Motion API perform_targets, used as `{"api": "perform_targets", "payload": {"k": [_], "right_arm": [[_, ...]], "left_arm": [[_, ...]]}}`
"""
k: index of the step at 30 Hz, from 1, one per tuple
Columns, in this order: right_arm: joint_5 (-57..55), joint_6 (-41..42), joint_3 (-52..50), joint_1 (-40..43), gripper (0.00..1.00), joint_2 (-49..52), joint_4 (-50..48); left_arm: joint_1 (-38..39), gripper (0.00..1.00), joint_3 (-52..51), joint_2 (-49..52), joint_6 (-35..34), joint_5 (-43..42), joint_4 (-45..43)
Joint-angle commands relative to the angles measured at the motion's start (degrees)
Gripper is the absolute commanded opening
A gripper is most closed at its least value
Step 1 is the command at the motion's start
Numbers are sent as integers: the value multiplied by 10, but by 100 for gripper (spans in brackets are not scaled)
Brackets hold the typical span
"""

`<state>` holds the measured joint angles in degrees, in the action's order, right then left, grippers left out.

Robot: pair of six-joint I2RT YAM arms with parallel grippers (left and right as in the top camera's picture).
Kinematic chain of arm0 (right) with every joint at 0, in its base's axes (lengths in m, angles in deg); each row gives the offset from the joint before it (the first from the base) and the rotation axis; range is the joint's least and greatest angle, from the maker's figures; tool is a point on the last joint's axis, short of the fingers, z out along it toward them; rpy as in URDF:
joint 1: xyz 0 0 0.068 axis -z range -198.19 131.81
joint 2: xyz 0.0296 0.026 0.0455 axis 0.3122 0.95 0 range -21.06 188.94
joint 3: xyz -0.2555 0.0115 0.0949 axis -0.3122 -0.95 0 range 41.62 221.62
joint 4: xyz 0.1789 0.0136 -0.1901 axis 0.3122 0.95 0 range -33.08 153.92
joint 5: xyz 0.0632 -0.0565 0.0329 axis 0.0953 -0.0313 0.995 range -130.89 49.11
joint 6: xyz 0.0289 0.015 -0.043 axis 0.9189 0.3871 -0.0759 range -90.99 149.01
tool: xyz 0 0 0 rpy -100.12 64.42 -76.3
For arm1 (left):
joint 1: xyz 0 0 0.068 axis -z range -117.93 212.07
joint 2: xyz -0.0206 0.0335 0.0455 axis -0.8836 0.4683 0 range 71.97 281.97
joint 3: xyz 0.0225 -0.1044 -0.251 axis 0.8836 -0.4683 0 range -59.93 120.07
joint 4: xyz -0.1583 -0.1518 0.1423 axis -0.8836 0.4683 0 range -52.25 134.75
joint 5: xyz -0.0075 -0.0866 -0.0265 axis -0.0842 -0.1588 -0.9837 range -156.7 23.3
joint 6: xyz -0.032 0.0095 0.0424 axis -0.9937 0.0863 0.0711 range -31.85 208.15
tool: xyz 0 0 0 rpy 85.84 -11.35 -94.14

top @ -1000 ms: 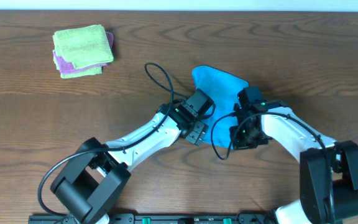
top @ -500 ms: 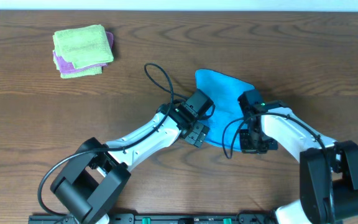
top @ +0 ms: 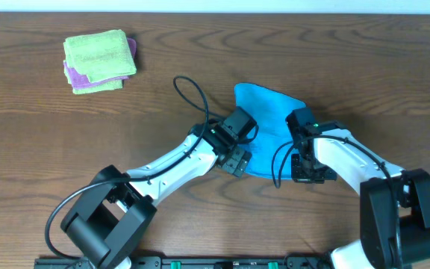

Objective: Fold the cloth

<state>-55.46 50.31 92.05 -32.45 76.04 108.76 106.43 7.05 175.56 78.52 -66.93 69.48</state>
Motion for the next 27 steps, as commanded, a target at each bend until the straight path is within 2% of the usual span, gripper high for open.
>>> {"api": "perform_targets", "payload": {"k": [1,6,11,14,17,20,23,27], "right_arm": [[-1,3,7,4,2,-4,6],[27,-24,60,5,2,-12,39],[63,-41,86,11,2,-62,32],[89,-64,87,15,2,-105,24],[133,-77,85,14,2,-130,9],[157,-80,78,13,2,-132,-7],[160,-81,62,5,2,-132,-28],[176,-81,38,-2,2,-131,-54]], "left_arm": [[-1,95,45,-7,7,22,9],[-2,95,75,-7,6,21,28],[-10,95,78,-19,-12,17,47],[-26,95,78,-38,-22,10,53],[-59,95,77,-54,-22,-31,64],[-90,98,76,-60,-22,-71,86],[-108,100,66,-79,-22,-78,105],[-110,100,17,-133,-29,-78,85]]}}
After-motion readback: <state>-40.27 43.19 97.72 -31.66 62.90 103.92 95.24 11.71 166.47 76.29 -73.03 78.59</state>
